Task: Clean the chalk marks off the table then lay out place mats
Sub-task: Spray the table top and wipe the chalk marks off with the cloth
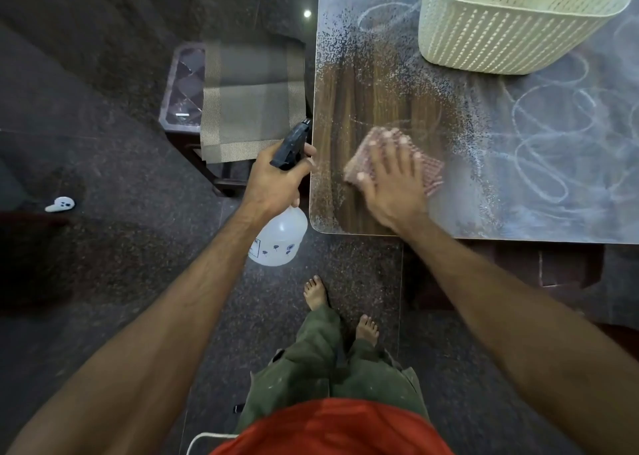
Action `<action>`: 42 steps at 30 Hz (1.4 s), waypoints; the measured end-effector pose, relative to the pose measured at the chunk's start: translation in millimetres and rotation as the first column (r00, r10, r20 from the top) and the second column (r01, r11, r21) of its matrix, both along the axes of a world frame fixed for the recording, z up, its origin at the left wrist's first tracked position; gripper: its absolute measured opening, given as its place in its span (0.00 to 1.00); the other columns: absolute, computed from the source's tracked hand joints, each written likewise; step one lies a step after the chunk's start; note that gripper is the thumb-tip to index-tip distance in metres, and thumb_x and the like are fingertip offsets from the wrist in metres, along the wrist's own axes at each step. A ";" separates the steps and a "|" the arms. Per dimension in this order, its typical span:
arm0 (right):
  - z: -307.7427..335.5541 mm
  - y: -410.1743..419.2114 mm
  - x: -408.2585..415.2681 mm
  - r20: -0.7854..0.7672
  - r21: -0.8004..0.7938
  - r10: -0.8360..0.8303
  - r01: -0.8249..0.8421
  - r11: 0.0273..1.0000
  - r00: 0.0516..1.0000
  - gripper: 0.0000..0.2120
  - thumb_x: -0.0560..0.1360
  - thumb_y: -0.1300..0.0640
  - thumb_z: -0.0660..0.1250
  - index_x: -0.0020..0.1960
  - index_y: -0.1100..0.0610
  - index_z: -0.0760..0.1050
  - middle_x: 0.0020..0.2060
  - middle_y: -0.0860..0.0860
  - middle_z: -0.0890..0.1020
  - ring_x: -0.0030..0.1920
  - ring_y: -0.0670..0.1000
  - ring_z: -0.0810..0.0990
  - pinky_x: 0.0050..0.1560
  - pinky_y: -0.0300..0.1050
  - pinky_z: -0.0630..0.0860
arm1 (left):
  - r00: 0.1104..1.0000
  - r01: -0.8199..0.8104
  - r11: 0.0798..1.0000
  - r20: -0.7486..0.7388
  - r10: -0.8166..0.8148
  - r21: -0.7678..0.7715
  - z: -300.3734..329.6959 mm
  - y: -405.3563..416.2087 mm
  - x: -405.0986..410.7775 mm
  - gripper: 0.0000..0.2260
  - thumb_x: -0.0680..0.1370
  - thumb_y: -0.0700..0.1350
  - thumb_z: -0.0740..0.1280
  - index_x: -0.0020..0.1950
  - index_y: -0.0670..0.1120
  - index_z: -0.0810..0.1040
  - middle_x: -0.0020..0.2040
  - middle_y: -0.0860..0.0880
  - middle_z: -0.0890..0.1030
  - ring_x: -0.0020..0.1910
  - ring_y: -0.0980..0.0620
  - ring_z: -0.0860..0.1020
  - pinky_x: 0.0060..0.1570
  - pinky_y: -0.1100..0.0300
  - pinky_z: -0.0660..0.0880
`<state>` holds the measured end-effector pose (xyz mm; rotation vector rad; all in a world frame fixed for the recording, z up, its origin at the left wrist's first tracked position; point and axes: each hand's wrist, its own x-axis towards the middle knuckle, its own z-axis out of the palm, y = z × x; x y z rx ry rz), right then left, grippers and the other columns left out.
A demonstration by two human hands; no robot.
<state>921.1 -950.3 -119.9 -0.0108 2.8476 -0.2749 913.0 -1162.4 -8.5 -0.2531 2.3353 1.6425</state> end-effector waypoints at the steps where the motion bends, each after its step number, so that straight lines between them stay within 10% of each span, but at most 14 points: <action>1: 0.8 -21.1 2.4 0.001 -0.013 0.060 -0.060 0.998 0.998 0.32 0.82 0.37 0.39 0.81 0.50 0.40 0.80 0.55 0.41 0.79 0.59 0.40 0.77 0.61 0.38 | 1.000 0.001 1.000 0.003 -0.001 0.002 0.7 -0.4 -2.4 0.04 0.77 0.39 0.68 0.51 0.43 0.80 0.45 0.34 0.80 0.18 0.52 0.69 0.23 0.61 0.71; 8: -2.8 -32.8 60.1 -0.018 -0.014 0.276 -0.276 0.961 0.961 0.31 0.82 0.37 0.39 0.81 0.49 0.43 0.81 0.51 0.44 0.80 0.55 0.42 0.78 0.56 0.38 | 0.999 0.032 0.999 0.002 -0.032 0.029 3.7 -6.9 -21.2 0.02 0.78 0.40 0.68 0.49 0.46 0.79 0.45 0.42 0.83 0.18 0.54 0.69 0.23 0.62 0.70; 18: 0.5 -56.9 -26.4 -0.043 -0.014 0.046 -0.047 0.999 0.998 0.31 0.82 0.38 0.41 0.81 0.50 0.43 0.80 0.54 0.42 0.80 0.58 0.41 0.78 0.61 0.41 | 0.998 0.051 0.999 0.034 -0.051 -0.005 -3.4 -10.0 -54.7 0.04 0.78 0.39 0.68 0.52 0.42 0.79 0.33 0.47 0.77 0.18 0.54 0.69 0.22 0.62 0.70; 25: -8.1 -56.9 46.6 -0.024 -0.029 0.262 -0.262 0.965 0.965 0.30 0.83 0.37 0.41 0.81 0.49 0.47 0.81 0.51 0.46 0.80 0.55 0.45 0.78 0.56 0.42 | 0.997 0.081 0.996 0.008 -0.082 0.035 6.9 -6.0 -80.0 0.02 0.78 0.39 0.68 0.51 0.44 0.78 0.50 0.31 0.79 0.19 0.58 0.69 0.23 0.65 0.71; 33: -5.8 -5.6 -67.8 -0.040 0.028 -0.106 0.107 0.994 0.994 0.31 0.82 0.38 0.41 0.81 0.49 0.42 0.80 0.52 0.41 0.80 0.56 0.39 0.77 0.58 0.38 | 0.992 0.122 0.993 0.028 -0.121 -0.011 -5.5 -17.2 -95.8 0.06 0.79 0.39 0.67 0.55 0.41 0.79 0.53 0.32 0.79 0.20 0.60 0.71 0.27 0.65 0.73; 42: -0.7 -61.4 -42.3 -0.078 -0.038 0.146 -0.149 0.988 0.986 0.30 0.83 0.39 0.44 0.81 0.49 0.47 0.81 0.51 0.47 0.80 0.54 0.42 0.79 0.55 0.41 | 0.983 0.184 0.983 0.020 -0.184 -0.010 6.9 -12.9 -118.9 0.04 0.79 0.39 0.67 0.53 0.42 0.78 0.42 0.37 0.78 0.18 0.57 0.67 0.22 0.64 0.70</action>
